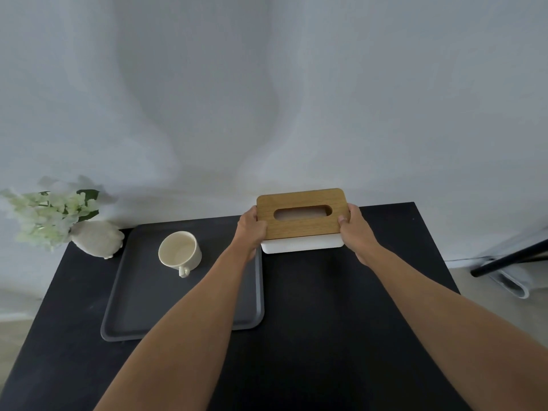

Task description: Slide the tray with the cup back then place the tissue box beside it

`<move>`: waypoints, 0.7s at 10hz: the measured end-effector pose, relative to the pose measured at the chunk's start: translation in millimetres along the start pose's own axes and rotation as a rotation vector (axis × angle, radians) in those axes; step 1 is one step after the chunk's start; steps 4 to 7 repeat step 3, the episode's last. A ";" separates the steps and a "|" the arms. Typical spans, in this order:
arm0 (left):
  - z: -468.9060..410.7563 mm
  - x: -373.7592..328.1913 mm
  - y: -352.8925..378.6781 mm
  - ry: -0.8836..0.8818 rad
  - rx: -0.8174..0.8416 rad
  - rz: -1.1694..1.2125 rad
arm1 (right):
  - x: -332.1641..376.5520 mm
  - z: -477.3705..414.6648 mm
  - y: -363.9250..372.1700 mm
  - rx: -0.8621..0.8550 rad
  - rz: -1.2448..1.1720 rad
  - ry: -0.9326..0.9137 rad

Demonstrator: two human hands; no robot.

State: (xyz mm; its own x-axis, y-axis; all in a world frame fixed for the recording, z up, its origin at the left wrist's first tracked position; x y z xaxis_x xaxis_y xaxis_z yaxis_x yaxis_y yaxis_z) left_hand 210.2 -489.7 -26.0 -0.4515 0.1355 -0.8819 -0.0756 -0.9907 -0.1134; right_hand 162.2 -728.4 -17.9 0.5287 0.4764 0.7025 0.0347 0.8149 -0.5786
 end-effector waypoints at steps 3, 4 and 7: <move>11.4 -7.9 -5.8 0.007 -0.081 -0.137 | 7.6 11.0 -9.4 0.023 0.059 -0.013; 11.4 -7.9 -5.8 0.007 -0.081 -0.137 | 7.6 11.0 -9.4 0.023 0.059 -0.013; 11.4 -7.9 -5.8 0.007 -0.081 -0.137 | 7.6 11.0 -9.4 0.023 0.059 -0.013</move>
Point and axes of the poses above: each hand's wrist, its own z-axis away from the middle knuckle, its own y-axis out of the palm, x = y × z, the point moved 6 cm from there along -z, towards the middle knuckle, and after that the axes turned 8 degrees about z, right-handed, at the moved point
